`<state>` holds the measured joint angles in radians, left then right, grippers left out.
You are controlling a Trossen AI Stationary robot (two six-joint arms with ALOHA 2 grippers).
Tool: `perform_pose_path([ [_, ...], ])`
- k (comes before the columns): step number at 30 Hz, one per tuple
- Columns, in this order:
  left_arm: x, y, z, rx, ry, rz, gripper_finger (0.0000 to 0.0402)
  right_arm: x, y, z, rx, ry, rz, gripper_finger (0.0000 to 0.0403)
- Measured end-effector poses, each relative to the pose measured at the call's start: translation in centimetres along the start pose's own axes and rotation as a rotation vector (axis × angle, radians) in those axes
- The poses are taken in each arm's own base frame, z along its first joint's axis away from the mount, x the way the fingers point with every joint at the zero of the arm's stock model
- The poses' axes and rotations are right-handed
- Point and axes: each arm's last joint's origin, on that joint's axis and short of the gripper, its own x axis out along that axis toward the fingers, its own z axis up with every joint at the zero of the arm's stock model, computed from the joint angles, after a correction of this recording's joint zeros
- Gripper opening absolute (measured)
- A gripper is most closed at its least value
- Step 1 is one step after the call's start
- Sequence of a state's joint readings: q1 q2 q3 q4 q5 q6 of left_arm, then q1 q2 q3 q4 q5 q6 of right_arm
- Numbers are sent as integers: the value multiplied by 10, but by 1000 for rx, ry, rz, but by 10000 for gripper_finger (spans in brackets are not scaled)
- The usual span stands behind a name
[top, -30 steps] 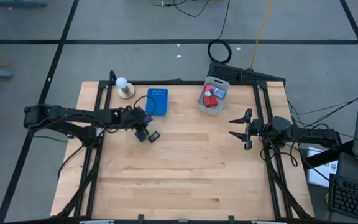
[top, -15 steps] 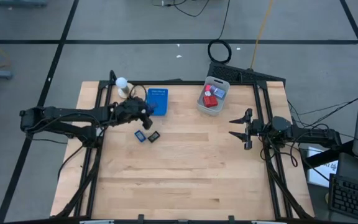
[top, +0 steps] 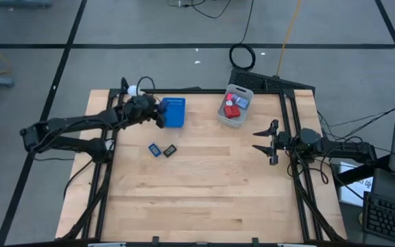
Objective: Pick & Place Office items
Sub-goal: Put the left blue digital clock into the blue bin
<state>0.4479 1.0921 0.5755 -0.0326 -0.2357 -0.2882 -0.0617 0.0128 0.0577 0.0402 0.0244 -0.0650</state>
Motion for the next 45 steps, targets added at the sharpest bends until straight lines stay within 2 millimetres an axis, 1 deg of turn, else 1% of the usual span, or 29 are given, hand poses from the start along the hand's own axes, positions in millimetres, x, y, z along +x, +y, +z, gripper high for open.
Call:
perform_pose_path([
  [5, 2, 6, 17, -22, 20, 24, 155, 0, 0, 0, 0, 0, 0, 222],
  [8, 7, 8, 26, -2, 46, 44, 168, 0, 0, 0, 0, 0, 0, 222],
  [11, 19, 6, 35, 16, 77, 59, 171, 0, 0, 0, 0, 0, 0, 222],
  [15, 41, 7, 35, 17, 150, 60, 154, 0, 0, 0, 0, 0, 0, 222],
  [17, 53, 8, 33, 12, 178, 71, 154, 0, 0, 0, 0, 0, 0, 222],
  [21, 73, 11, 23, -11, 237, 95, 155, 0, 0, 0, 0, 0, 0, 222],
  [25, 89, 12, 12, -22, 283, 102, 177, 0, 0, 0, 0, 0, 0, 222],
  [27, 96, 13, 6, -22, 307, 107, 180, 0, 0, 0, 0, 0, 0, 222],
  [32, 112, 13, -7, -40, 337, 119, 152, 0, 0, 0, 0, 0, 0, 222],
  [37, 119, 13, -13, -44, 357, 109, 152, 0, 0, 0, 0, 0, 0, 222],
  [38, 120, 13, -13, -45, 359, 105, 155, 0, 0, 0, 0, 0, -1, 222],
  [42, 119, 11, -15, -47, 371, 100, 189, 0, 0, 0, 0, 0, 0, 222],
  [45, 119, 9, -16, -42, 373, 94, 192, 0, 0, 0, 0, 0, 0, 222],
])
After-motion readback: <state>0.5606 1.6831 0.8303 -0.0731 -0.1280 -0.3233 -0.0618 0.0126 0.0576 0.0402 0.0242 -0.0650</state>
